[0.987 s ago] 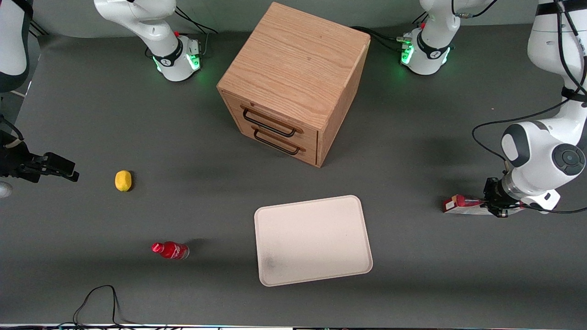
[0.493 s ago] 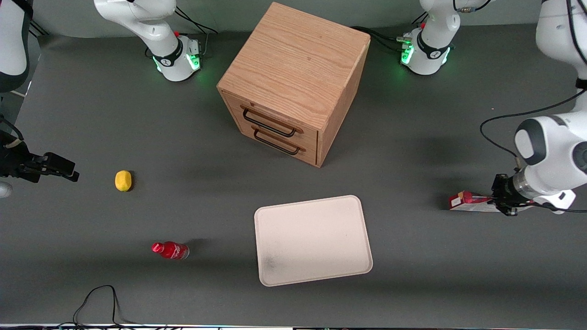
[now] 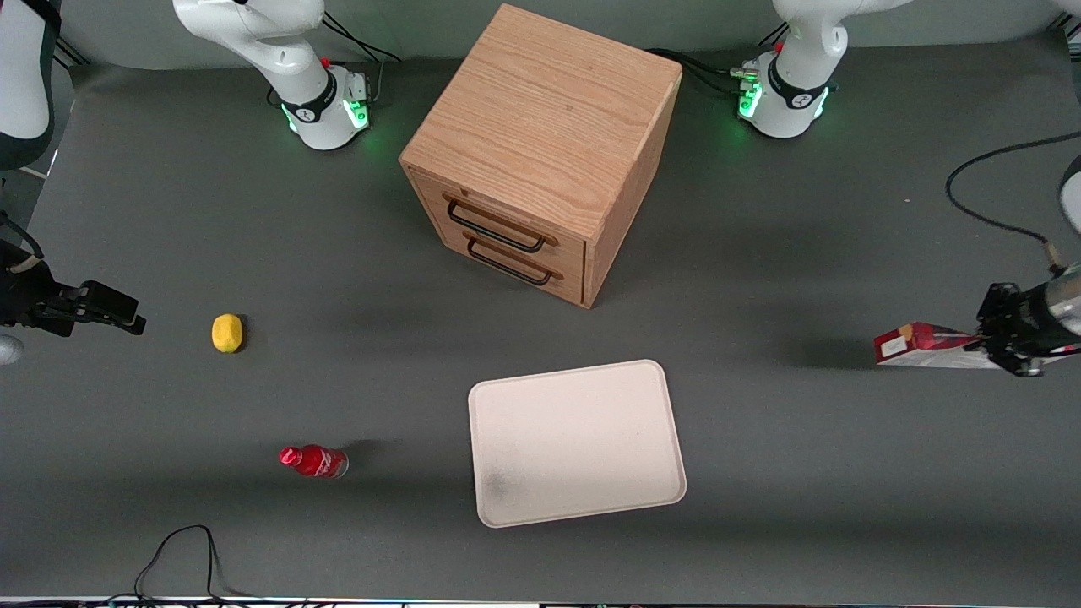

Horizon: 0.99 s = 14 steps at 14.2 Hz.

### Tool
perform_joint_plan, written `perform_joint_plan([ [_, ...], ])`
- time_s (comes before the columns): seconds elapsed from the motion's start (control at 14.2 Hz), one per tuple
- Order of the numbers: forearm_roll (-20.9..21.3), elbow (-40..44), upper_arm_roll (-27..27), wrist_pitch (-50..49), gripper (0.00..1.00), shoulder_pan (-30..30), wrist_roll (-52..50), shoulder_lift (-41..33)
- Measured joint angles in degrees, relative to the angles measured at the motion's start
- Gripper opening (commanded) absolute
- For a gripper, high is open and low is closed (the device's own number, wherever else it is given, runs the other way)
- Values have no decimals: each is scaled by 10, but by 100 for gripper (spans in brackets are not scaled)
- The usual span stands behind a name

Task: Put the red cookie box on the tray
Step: 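Lift the box and tip it upright in the left gripper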

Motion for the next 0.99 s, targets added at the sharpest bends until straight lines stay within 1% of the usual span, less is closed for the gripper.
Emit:
perform_joint_plan([
  [0.21,0,57,-1,-67,0,0,0,-11],
  [0.35,1,80,-2,-88,0,0,0,-14],
  [0.63,1,85,-6,-90,0,-9,16,-13],
  [0.99,1,85,-9,-88,0,-58,91,-5],
])
